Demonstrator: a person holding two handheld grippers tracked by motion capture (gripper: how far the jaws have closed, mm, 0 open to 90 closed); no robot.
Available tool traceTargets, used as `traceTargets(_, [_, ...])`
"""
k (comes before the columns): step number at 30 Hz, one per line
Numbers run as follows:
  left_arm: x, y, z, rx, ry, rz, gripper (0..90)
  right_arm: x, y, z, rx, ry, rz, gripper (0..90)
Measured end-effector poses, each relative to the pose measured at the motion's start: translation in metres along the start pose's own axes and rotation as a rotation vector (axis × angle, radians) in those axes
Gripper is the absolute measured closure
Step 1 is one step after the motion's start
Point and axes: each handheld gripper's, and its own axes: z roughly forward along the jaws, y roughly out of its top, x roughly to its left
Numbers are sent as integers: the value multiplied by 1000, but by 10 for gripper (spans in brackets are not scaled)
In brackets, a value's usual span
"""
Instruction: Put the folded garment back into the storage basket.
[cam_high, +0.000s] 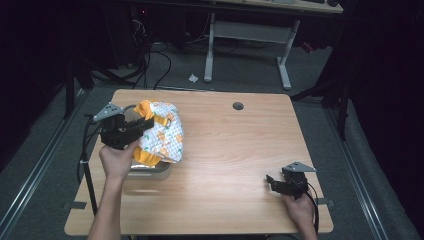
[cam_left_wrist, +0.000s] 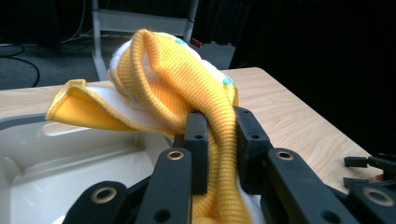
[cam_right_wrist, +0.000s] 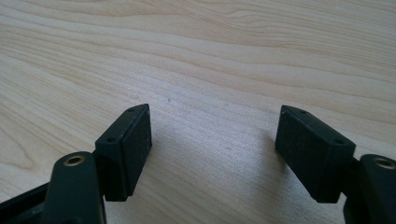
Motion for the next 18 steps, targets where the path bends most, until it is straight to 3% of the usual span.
traceTargets(9, [15, 0, -1, 26, 53, -9, 778, 0, 0, 0, 0, 0, -1, 273])
traceTargets(18, [28, -6, 5, 61, 78, -22, 778, 0, 0, 0, 0, 0, -2, 274])
